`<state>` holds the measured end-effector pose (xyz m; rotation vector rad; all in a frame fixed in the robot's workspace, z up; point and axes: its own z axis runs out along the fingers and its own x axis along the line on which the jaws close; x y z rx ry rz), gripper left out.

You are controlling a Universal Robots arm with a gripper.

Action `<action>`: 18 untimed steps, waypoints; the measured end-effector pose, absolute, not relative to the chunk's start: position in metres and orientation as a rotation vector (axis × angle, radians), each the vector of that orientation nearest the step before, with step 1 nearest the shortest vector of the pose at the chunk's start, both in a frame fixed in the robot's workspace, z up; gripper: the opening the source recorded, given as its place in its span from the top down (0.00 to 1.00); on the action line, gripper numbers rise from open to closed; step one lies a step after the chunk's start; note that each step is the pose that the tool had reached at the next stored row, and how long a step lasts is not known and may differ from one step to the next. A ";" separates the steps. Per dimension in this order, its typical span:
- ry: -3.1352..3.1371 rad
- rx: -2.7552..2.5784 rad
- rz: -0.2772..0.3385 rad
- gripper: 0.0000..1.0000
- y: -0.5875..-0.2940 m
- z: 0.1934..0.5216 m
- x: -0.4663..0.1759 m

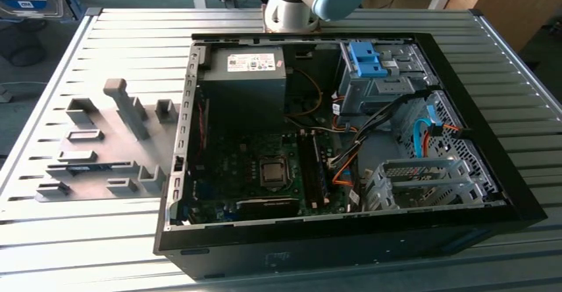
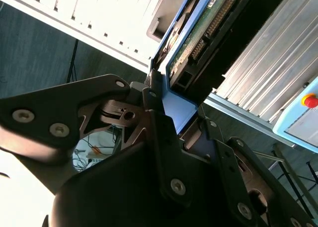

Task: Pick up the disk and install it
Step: 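Pick up the disk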

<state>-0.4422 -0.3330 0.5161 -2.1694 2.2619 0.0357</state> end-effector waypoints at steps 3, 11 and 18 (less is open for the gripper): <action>2.262 -2.170 0.036 0.63 -0.333 0.516 -0.441; 2.262 -2.170 0.036 0.63 -0.333 0.516 -0.434; 2.262 -2.170 0.036 0.63 -0.333 0.516 -0.425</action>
